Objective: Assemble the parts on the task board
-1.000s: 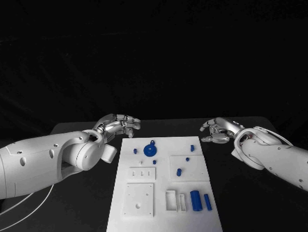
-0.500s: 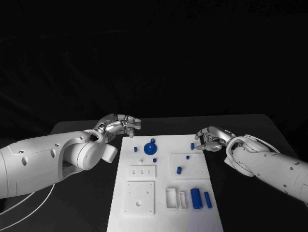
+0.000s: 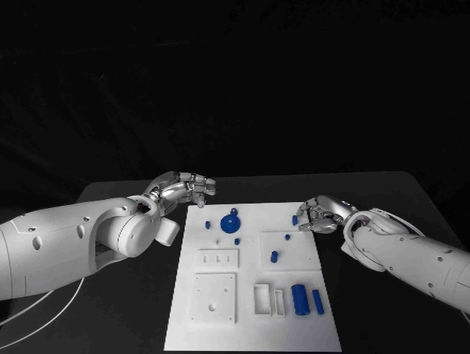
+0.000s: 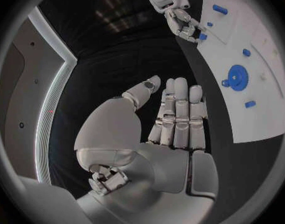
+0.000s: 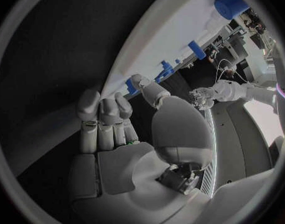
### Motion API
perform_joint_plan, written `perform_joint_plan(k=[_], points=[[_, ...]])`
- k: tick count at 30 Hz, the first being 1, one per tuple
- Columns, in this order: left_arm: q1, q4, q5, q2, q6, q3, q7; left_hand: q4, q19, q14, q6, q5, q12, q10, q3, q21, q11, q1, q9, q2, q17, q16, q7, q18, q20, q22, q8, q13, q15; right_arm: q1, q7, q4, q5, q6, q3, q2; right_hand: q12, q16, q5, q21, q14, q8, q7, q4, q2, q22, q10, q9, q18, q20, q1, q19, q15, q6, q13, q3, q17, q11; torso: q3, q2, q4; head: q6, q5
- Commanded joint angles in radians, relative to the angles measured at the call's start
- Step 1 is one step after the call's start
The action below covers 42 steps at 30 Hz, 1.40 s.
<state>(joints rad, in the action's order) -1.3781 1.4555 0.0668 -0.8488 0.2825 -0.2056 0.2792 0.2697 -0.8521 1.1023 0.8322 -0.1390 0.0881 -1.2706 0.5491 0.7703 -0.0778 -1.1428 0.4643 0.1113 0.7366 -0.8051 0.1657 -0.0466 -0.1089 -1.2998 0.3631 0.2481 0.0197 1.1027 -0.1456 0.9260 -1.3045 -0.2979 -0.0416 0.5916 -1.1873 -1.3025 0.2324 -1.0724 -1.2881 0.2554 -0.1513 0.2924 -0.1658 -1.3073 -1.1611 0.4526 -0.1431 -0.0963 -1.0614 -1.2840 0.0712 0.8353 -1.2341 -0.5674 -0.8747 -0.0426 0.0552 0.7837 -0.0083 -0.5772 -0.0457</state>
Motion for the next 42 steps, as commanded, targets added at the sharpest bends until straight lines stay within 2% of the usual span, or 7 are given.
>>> perform_joint_plan(k=[1, 8, 13, 21, 27, 34, 42], points=[[0.000, 0.007, -0.002, 0.000, -0.015, 0.001, 0.012, 0.003, 0.009, -0.009, 0.005, 0.004, -0.005, 0.004, 0.005, 0.003, -0.006, 0.010, 0.001, 0.002, -0.001, 0.006, 0.002, -0.011, -0.009, 0.002, -0.005, 0.001, 0.001, -0.001, -0.002, -0.003, 0.000, 0.005, 0.000, -0.005, -0.002, 0.005, 0.004, -0.005, -0.003, 0.003, -0.004, -0.002, 0.002, -0.018, 0.002, -0.001, -0.119, 0.001, -0.007, 0.003, -0.001, 0.010, -0.001, 0.007, -0.001, 0.001, -0.0021, -0.001, -0.0003, -0.003, 0.000], [-0.001, 0.014, 0.000, -0.003, -0.015, 0.001, 0.012, 0.003, 0.009, -0.009, 0.005, 0.004, -0.005, 0.005, 0.005, 0.003, -0.006, 0.010, 0.002, 0.002, -0.001, 0.007, 0.002, -0.011, -0.009, 0.002, -0.005, 0.001, 0.001, -0.001, 0.000, -0.010, 0.001, -0.001, 0.000, -0.017, -0.008, 0.005, -0.005, -0.006, -0.004, 0.006, -0.003, -0.004, 0.016, -0.017, -0.004, -0.002, -0.119, 0.002, -0.002, 0.002, -0.001, 0.018, -0.004, 0.009, -0.003, 0.002, -0.0031, 0.000, 0.0004, -0.006, -0.002], [-0.001, 0.016, 0.001, -0.005, -0.015, 0.001, 0.011, 0.003, 0.009, -0.009, 0.005, 0.004, -0.006, 0.005, 0.005, 0.003, -0.006, 0.010, 0.002, 0.002, -0.002, 0.007, 0.002, -0.010, -0.009, 0.002, -0.005, 0.001, 0.001, -0.003, -0.002, -0.007, 0.001, 0.001, 0.000, -0.023, -0.011, 0.006, -0.044, -0.006, -0.005, 0.013, 0.002, -0.004, 0.028, -0.015, -0.009, -0.002, -0.119, 0.003, -0.004, 0.001, 0.004, 0.036, -0.005, -0.004, -0.006, 0.007, -0.0027, -0.002, -0.0007, -0.010, -0.003], [-0.001, 0.017, 0.002, -0.007, -0.013, 0.001, 0.010, 0.004, 0.009, -0.009, 0.005, 0.004, -0.006, 0.005, 0.005, 0.003, -0.006, 0.010, 0.002, 0.002, -0.002, 0.007, 0.002, -0.010, -0.009, 0.002, -0.005, 0.001, 0.001, -0.004, -0.002, -0.007, 0.001, 0.001, 0.000, -0.029, -0.013, 0.007, -0.064, -0.007, -0.006, 0.023, 0.010, -0.005, 0.036, -0.015, -0.013, -0.002, -0.119, 0.004, -0.001, 0.000, 0.011, 0.060, -0.006, -0.020, -0.008, 0.014, -0.0024, -0.003, -0.0028, -0.012, -0.006], [-0.001, 0.009, 0.004, 0.000, -0.013, 0.001, 0.009, 0.004, 0.009, -0.009, 0.005, 0.004, -0.006, 0.005, 0.005, 0.004, -0.006, 0.010, 0.002, 0.002, -0.002, 0.007, 0.002, -0.010, -0.009, 0.002, -0.006, 0.001, 0.000, -0.004, 0.000, -0.006, 0.002, 0.000, 0.000, -0.032, -0.014, 0.010, -0.126, -0.007, -0.007, 0.030, 0.019, -0.008, 0.045, -0.015, -0.017, -0.004, -0.119, 0.004, -0.002, -0.001, 0.019, 0.083, -0.006, -0.058, -0.011, 0.023, -0.0022, -0.002, -0.0029, -0.011, -0.007], [-0.001, 0.005, 0.003, 0.004, -0.014, 0.001, 0.008, 0.003, 0.009, -0.009, 0.005, 0.004, -0.006, 0.006, 0.006, 0.004, -0.007, 0.010, 0.002, 0.002, -0.002, 0.007, 0.002, -0.010, -0.009, 0.002, -0.006, 0.001, 0.000, -0.004, 0.001, -0.004, 0.002, -0.001, 0.000, -0.031, -0.015, 0.012, -0.160, -0.008, -0.009, 0.035, 0.023, -0.010, 0.051, -0.015, -0.020, -0.006, -0.119, 0.005, 0.002, -0.003, 0.023, 0.100, -0.006, -0.091, -0.014, 0.027, -0.0011, -0.002, -0.0047, -0.012, -0.005], [-0.001, 0.007, 0.003, 0.004, -0.014, 0.001, 0.008, 0.003, 0.009, -0.009, 0.005, 0.004, -0.006, 0.006, 0.006, 0.004, -0.007, 0.010, 0.003, 0.001, -0.002, 0.007, 0.002, -0.010, -0.009, 0.003, -0.006, 0.002, 0.000, -0.004, 0.005, -0.004, 0.000, -0.008, 0.000, -0.033, -0.014, 0.013, -0.175, -0.009, -0.010, 0.037, 0.026, -0.012, 0.052, -0.015, -0.021, -0.007, -0.119, 0.004, 0.006, -0.004, 0.025, 0.108, -0.006, -0.107, -0.016, 0.030, -0.0012, -0.002, -0.0017, -0.015, -0.004]])
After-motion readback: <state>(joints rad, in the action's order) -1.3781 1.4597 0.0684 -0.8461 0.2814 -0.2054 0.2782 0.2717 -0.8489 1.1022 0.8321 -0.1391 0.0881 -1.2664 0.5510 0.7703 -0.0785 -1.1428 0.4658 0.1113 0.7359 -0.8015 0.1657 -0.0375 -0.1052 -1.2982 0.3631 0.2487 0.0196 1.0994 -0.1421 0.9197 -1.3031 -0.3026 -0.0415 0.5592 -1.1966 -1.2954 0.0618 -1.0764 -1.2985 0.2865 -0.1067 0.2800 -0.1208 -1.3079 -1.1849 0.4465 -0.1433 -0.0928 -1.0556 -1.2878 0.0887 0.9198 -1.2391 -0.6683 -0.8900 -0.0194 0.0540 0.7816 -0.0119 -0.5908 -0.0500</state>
